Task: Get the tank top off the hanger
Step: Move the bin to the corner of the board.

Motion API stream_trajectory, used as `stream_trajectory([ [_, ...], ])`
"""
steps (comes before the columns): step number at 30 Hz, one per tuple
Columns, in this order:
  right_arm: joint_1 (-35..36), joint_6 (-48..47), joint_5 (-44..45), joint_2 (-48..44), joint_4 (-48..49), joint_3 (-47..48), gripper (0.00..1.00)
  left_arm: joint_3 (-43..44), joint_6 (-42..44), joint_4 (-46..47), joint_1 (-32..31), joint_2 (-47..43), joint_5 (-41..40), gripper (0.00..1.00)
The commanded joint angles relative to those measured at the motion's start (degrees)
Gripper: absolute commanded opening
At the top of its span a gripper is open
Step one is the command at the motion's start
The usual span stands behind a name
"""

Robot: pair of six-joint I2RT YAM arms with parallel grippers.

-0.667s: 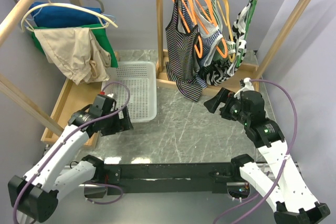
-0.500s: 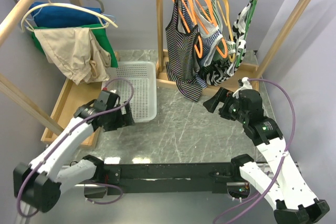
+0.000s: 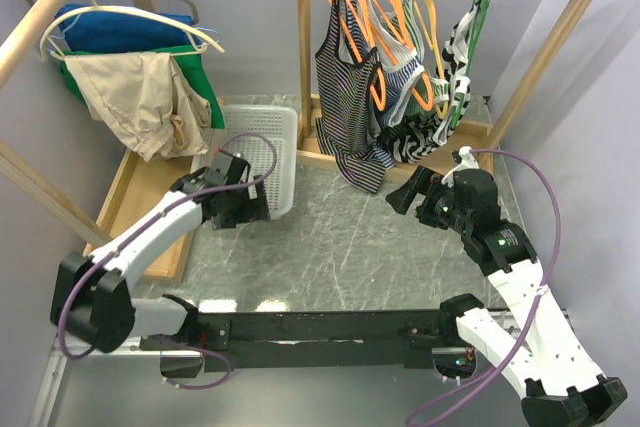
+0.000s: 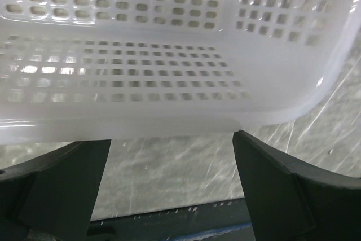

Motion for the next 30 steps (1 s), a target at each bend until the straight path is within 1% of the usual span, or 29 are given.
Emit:
stream_trajectory([
  [1, 0.3, -0.68, -0.54, 0.49, 1.44, -0.39, 1.0, 6.49, 1.81, 6.54, -0.12, 6.41, -3.07, 0.96],
  [7, 0.3, -1.29, 0.07, 0.5, 0.39, -0.04, 1.0, 13.18, 3.48, 7.06, -0.12, 15.38, -5.79, 0.96],
  [15, 0.3, -1.82, 0.51, 0.85, -0.23, 0.22, 1.0, 19.07, 4.1, 8.56, -0.04, 21.37, -6.67, 0.96],
  [21, 0.39, -2.0, 0.86, 1.64, -0.49, 1.1, 1.0, 25.22, 5.07, 6.98, 0.32, 26.03, -7.81, 0.96],
  [23, 0.3, -2.43, 1.74, 1.73, -1.28, 1.71, 1.0, 24.79, 4.98, 6.37, 0.32, 25.16, -7.99, 0.96],
  [24, 0.3, -2.52, 2.27, 1.73, -1.63, 2.59, 1.0, 24.18, 4.89, 6.1, 0.32, 23.24, -8.16, 0.96],
  [26, 0.39, -3.05, 3.93, 1.99, -2.6, 3.82, 1.0, 20.93, 4.28, 6.71, 0.23, 20.51, -7.21, 0.96],
  [27, 0.3, -3.31, 4.55, 2.08, -3.38, 5.39, 1.0, 19.44, 4.45, 7.5, 0.14, 16.75, -6.16, 0.96],
  [29, 0.3, -4.45, 6.91, 2.86, -4.44, 7.59, 1.0, 14.96, 4.01, 8.64, -0.65, 12.26, -6.23, 0.96],
  [30, 0.39, -4.98, 7.71, 3.22, -4.71, 10.13, 1.0, 13.38, 3.84, 9.08, -0.83, 7.01, -6.32, 0.96],
])
